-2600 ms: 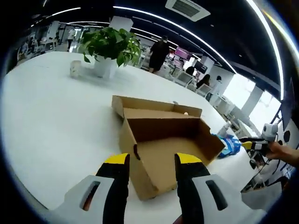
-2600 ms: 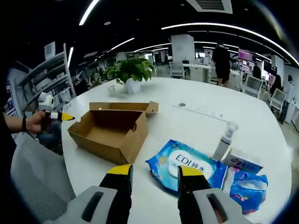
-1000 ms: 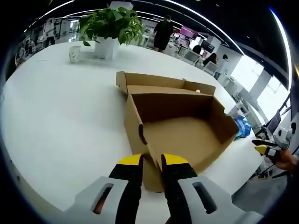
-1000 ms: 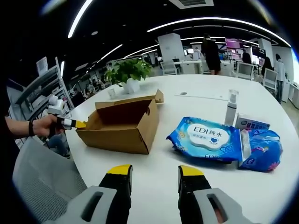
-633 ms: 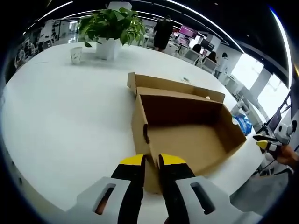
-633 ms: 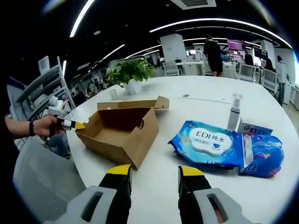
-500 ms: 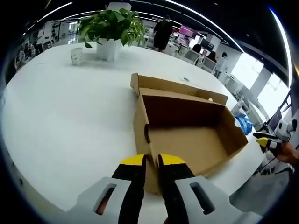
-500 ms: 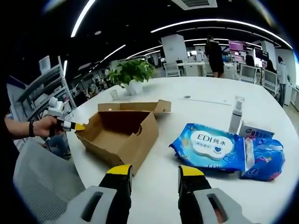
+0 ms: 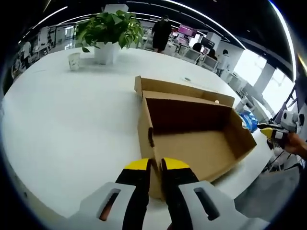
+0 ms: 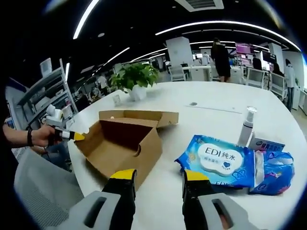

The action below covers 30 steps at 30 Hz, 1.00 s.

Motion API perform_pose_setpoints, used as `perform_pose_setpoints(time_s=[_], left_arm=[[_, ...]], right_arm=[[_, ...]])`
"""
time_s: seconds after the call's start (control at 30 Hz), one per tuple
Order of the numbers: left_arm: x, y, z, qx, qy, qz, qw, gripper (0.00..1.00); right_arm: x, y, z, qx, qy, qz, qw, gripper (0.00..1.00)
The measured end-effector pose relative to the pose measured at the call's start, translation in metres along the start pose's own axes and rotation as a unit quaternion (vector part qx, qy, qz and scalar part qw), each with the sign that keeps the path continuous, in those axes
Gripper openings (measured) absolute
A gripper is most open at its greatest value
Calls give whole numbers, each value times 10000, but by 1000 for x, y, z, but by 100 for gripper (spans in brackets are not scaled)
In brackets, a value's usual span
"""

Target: Operate the shoe box by opening the lid, removing the specified soft item, and placing it in the target area until the item is outside and the box remains undamaged.

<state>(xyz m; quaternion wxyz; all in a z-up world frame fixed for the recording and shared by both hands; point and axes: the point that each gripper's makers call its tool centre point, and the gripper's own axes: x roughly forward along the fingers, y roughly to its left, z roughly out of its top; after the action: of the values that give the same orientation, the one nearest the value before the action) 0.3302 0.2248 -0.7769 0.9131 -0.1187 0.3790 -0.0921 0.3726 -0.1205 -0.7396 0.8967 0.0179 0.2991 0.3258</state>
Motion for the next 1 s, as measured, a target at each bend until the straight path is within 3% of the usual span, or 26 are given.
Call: perform_pose_setpoints(time_s=[0.4, 0.6, 1.0], left_arm=[[0, -3, -2, -17, 4, -9, 10000, 6], [1, -3, -4, -73, 5, -3, 10000, 6], [1, -4, -6, -175, 3, 15, 9998, 6]], right_arm=[[29, -4, 42, -58, -196, 13, 9998, 35], [45, -16, 60, 74, -245, -56, 9997, 34], [83, -24, 83, 181, -186, -76, 9996, 31]])
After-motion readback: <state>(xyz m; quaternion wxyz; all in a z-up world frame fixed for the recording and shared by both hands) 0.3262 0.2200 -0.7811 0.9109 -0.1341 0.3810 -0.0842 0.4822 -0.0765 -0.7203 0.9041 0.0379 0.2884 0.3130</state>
